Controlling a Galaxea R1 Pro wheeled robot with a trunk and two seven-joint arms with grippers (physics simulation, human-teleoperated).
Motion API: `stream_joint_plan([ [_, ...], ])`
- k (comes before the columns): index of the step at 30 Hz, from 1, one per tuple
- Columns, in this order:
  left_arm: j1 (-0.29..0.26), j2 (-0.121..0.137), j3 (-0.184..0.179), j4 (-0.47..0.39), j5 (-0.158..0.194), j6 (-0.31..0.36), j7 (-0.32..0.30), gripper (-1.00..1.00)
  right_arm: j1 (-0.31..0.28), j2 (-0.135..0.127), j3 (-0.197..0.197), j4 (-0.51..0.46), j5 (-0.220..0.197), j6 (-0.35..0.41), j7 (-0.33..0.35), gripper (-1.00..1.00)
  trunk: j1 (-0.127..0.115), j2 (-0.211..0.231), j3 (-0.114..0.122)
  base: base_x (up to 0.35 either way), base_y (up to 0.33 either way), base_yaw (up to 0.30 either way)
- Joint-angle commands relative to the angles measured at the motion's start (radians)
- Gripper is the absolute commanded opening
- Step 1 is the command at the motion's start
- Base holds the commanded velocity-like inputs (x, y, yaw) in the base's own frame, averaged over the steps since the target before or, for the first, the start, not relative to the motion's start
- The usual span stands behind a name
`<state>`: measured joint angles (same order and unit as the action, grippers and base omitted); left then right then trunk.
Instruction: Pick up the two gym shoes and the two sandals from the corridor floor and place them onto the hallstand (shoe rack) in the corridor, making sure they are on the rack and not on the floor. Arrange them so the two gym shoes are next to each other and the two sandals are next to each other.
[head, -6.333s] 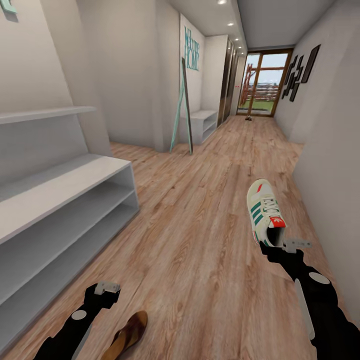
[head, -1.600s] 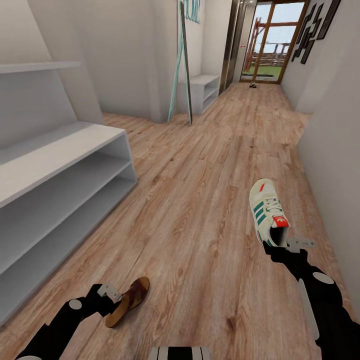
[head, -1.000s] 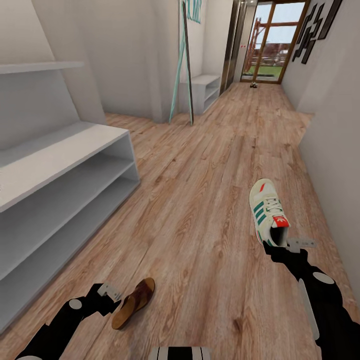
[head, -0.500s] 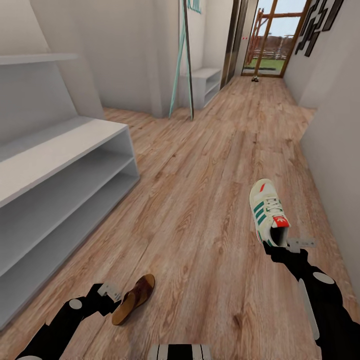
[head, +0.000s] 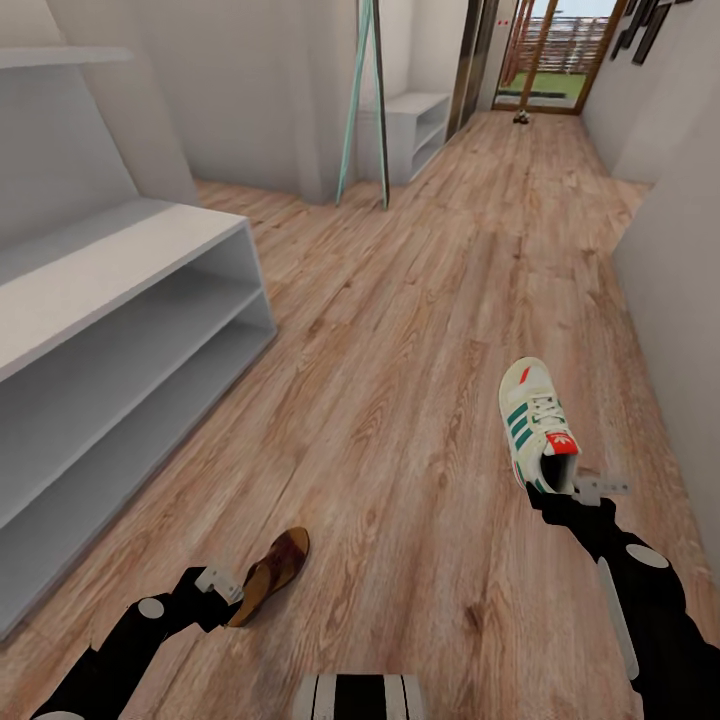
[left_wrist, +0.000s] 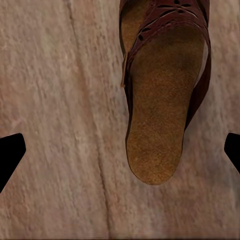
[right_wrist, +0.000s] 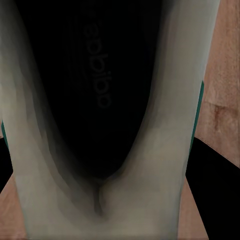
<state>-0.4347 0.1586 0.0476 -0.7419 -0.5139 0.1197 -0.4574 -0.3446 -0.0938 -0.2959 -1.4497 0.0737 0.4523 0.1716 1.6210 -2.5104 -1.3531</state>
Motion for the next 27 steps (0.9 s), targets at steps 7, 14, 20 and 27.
stream_joint_plan([
  [7, -0.001, 0.000, 0.003, -0.002, -0.006, 0.005, -0.007, 1.00, -0.001, 0.000, -0.002, -0.001, 0.007, 0.005, 0.008, -1.00, 0.003, -0.002, -0.039, 0.000, 0.000, 0.000],
  [14, -0.004, -0.001, 0.002, -0.006, -0.007, 0.008, -0.005, 1.00, -0.001, 0.000, -0.002, -0.001, 0.007, 0.005, 0.008, -1.00, 0.006, -0.003, -0.073, 0.000, 0.000, 0.000],
  [20, -0.010, -0.001, 0.002, -0.031, -0.007, 0.014, 0.018, 1.00, -0.001, 0.000, -0.002, -0.001, 0.007, 0.005, 0.008, -1.00, 0.006, -0.003, -0.082, 0.000, 0.000, 0.000],
  [27, -0.011, -0.001, 0.001, -0.044, -0.007, 0.018, 0.034, 1.00, -0.001, 0.000, -0.002, -0.001, 0.007, 0.005, 0.008, -1.00, 0.006, -0.003, -0.086, 0.000, 0.000, 0.000],
])
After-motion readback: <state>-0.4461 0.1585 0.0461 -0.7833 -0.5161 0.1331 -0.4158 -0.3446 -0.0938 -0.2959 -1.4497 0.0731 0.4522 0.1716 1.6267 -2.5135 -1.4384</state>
